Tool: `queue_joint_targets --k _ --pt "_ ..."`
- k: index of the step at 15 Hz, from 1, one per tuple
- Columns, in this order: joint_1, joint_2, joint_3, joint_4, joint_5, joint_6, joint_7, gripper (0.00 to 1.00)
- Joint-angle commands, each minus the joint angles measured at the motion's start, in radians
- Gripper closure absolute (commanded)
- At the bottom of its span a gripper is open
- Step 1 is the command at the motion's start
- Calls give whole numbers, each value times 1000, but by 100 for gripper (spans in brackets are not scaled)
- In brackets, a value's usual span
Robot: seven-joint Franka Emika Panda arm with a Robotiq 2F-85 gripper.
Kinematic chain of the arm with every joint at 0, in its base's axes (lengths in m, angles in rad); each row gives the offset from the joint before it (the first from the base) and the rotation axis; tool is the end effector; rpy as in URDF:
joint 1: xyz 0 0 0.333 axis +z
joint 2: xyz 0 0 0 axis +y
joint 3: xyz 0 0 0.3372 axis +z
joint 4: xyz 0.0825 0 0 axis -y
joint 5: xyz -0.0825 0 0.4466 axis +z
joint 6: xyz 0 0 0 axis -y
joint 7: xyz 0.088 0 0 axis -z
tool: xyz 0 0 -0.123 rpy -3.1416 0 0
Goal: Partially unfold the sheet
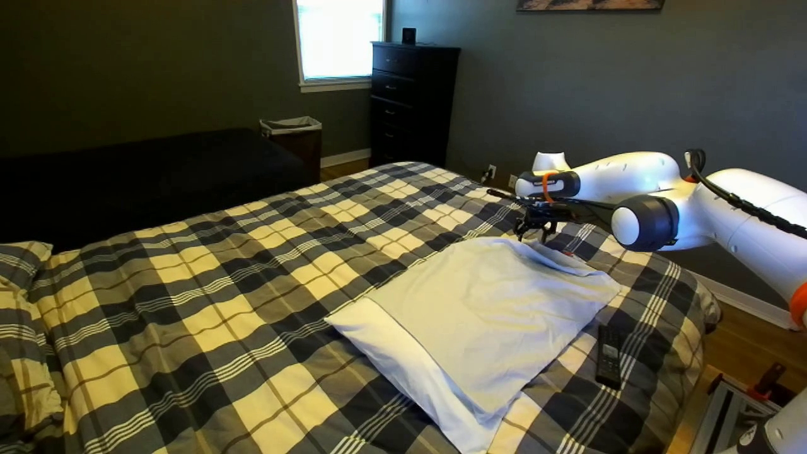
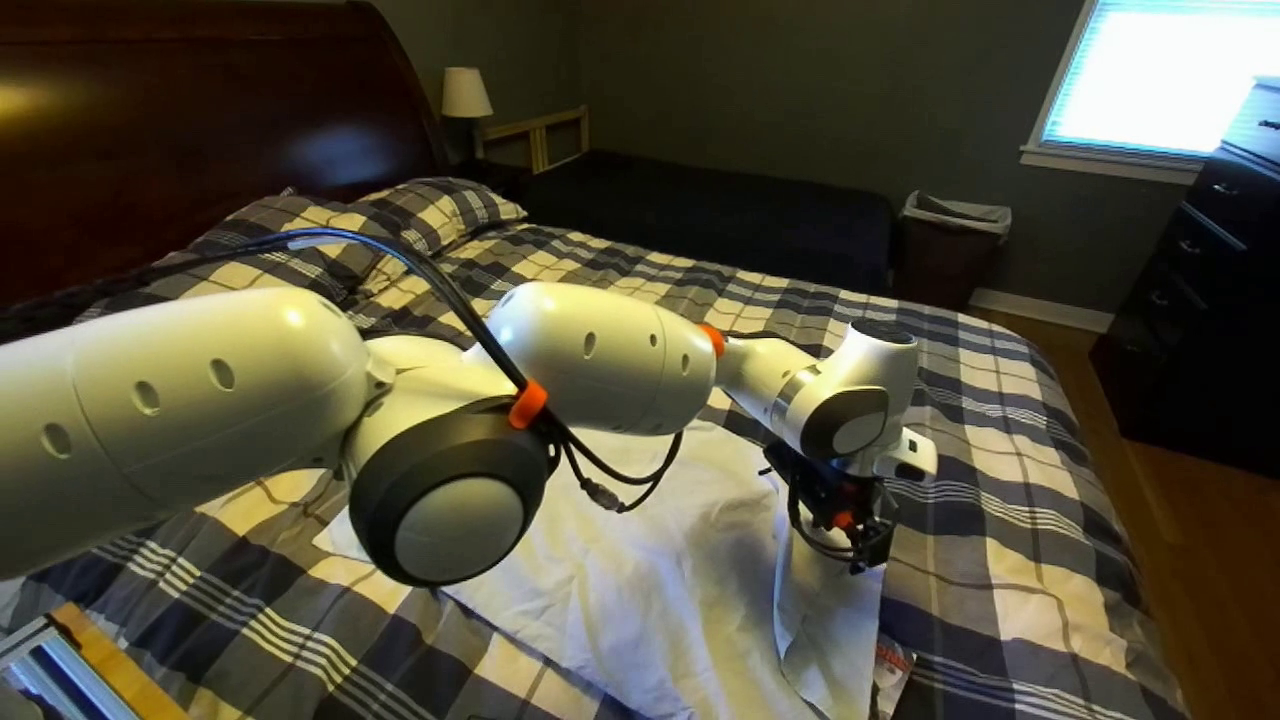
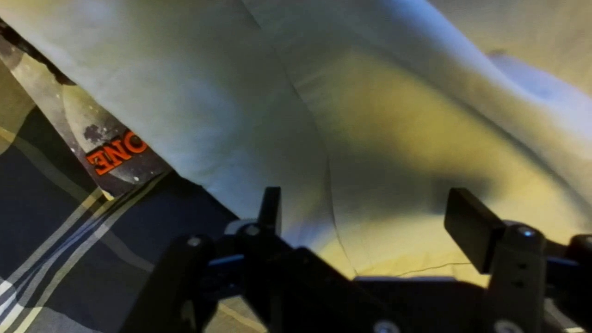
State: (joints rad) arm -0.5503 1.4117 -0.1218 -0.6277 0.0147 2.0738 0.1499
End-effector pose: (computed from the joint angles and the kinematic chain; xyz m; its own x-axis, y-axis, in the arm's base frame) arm 0.7189 -0.4985 0.0599 0.7497 -0.6598 0.0517 -0.6612 -0.7435 0.1003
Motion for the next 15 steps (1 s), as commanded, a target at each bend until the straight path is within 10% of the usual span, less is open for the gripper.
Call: queue_joint_targets --k 1,8,15 --pt "-11 49 14 57 18 35 25 42" --pt "-11 62 23 59 18 64 55 95" --pt "-19 63 26 69 19 109 79 100"
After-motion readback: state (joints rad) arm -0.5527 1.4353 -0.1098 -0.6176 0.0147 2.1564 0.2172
